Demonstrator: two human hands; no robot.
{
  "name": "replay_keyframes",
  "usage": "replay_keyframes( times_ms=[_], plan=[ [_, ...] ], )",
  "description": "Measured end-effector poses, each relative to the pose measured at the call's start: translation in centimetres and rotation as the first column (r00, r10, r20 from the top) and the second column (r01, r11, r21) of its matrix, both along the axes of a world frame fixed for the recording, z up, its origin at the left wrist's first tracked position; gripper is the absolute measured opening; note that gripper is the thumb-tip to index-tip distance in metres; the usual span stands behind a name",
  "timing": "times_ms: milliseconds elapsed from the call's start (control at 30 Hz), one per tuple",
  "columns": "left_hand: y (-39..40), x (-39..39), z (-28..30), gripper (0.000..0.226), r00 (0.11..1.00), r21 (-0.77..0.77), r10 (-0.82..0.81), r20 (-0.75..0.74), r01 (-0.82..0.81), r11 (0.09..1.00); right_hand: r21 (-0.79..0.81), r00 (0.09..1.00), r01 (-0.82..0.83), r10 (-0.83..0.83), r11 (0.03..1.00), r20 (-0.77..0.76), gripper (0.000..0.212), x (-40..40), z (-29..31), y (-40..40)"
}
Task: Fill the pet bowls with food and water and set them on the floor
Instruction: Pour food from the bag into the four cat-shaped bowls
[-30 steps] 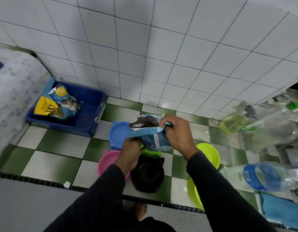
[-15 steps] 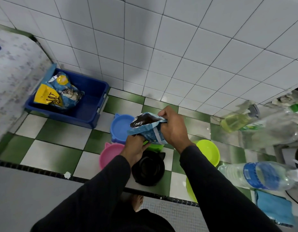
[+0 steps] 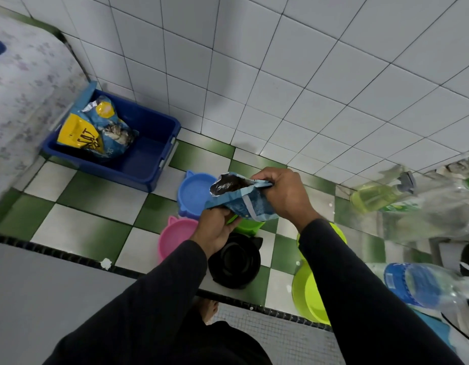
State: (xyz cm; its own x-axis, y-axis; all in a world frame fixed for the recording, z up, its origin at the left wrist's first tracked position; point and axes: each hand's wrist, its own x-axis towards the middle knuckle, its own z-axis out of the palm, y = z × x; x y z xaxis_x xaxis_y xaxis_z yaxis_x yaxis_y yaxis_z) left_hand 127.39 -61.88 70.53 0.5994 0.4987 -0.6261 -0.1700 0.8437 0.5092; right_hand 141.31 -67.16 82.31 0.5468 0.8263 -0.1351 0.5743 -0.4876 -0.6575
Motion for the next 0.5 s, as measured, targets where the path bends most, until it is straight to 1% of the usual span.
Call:
replay_keyframes(
  times_ms=[200,333,500],
  plan=[
    [-0.6,-0.1,-0.3,0.046,0.995,0.004,-0.009,0.097,0.009,1.000,-0.026,0.997,-0.050,0.051,0.998,0.054,0.036,0.3,0.3,0.6],
    [-0.7,0.1,-0.2,0.048,0.996,0.011,-0.004,0.094,0.003,1.000,-0.086,0.992,-0.089,0.095,0.992,0.077,0.035,0.5,0.7,1.3],
    [-0.7,0.6,-0.1,0.044,0.996,-0.008,0.036,0.082,-0.036,0.999,-0.151,0.983,-0.132,0.149,0.980,0.106,0.036,0.4,1.0,2.0]
  ],
)
